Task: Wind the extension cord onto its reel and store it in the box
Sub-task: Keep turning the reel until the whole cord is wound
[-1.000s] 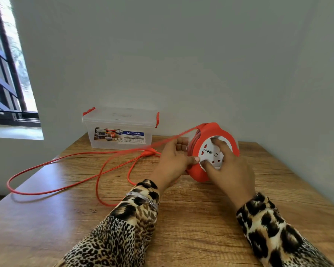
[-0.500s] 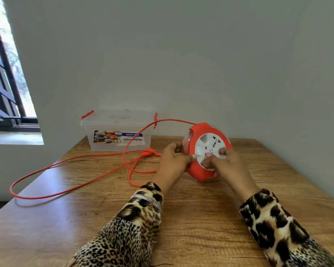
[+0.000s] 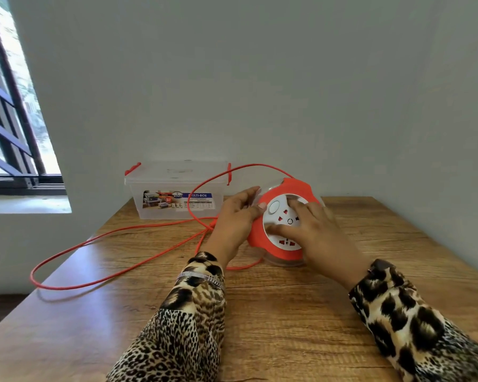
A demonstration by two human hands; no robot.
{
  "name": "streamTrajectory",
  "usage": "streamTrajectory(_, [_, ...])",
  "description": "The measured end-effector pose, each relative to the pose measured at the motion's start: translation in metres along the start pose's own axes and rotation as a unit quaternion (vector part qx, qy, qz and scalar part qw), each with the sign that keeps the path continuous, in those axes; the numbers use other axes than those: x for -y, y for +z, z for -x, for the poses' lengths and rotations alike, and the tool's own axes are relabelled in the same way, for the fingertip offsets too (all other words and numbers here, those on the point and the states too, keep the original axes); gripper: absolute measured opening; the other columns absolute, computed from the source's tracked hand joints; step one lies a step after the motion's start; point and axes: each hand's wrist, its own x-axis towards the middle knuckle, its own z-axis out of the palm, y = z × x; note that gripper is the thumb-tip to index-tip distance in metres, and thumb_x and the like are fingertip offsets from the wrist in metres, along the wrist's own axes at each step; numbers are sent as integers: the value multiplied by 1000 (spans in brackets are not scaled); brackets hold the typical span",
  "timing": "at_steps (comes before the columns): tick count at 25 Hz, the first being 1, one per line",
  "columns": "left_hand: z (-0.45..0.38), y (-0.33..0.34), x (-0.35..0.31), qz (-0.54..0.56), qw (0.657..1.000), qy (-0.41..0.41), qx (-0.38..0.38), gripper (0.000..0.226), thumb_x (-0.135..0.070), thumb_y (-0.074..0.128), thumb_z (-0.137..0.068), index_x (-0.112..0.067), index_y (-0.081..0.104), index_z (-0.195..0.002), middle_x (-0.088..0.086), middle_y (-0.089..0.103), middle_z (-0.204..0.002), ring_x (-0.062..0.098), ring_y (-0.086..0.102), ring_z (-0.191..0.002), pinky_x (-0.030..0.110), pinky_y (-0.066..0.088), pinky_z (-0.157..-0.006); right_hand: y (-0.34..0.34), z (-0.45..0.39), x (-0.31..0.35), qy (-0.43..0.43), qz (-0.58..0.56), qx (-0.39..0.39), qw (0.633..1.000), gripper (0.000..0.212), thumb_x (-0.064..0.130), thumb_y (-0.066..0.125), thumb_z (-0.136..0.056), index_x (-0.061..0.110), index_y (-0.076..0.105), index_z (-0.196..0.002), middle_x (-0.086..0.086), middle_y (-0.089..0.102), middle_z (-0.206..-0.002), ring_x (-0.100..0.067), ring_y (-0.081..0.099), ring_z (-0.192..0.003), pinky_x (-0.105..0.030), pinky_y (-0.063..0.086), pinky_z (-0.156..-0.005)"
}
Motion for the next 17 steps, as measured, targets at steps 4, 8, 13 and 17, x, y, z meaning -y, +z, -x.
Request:
streamTrajectory(4, [4,5,-7,-8,1000,15,10,45,-7,64,-90,-16,55,-133,3,62,-126,14,63,-108,16,56,-69,0,2,-2,20,72,-70,995,62,21,75,-76,46,53,-128,-18,54,-131,-37,49,-115,-48,38,-91])
streamTrajectory(8, [11,17,-7,-18,999,40,1,47,1,67,-85,-13,56,-129,6,61,-124,22,65,-106,28,59,-77,3,4,-8,111,68,-109,985,61,35,65,-79,47,42,-134,-3,67,-99,-27,53,-97,-39,29,-80])
streamTrajectory(13, [18,36,3,-34,998,49,6,51,6,70,-81,-11,52,-125,7,60,-121,24,67,-101,33,59,-79,1,9,-10,277,-76,-124,950,65,69,51,-73,44,42,-133,-1,72,-95,-25,64,-90,-37,43,-83])
streamTrajectory(17, [19,46,14,-58,997,33,24,53,3,71,-81,-10,51,-129,13,65,-117,28,66,-105,47,56,-89,3,9,-11,364,-264,-120,885,72,69,62,-72,35,47,-133,-2,65,-121,-24,62,-106,-30,46,-71])
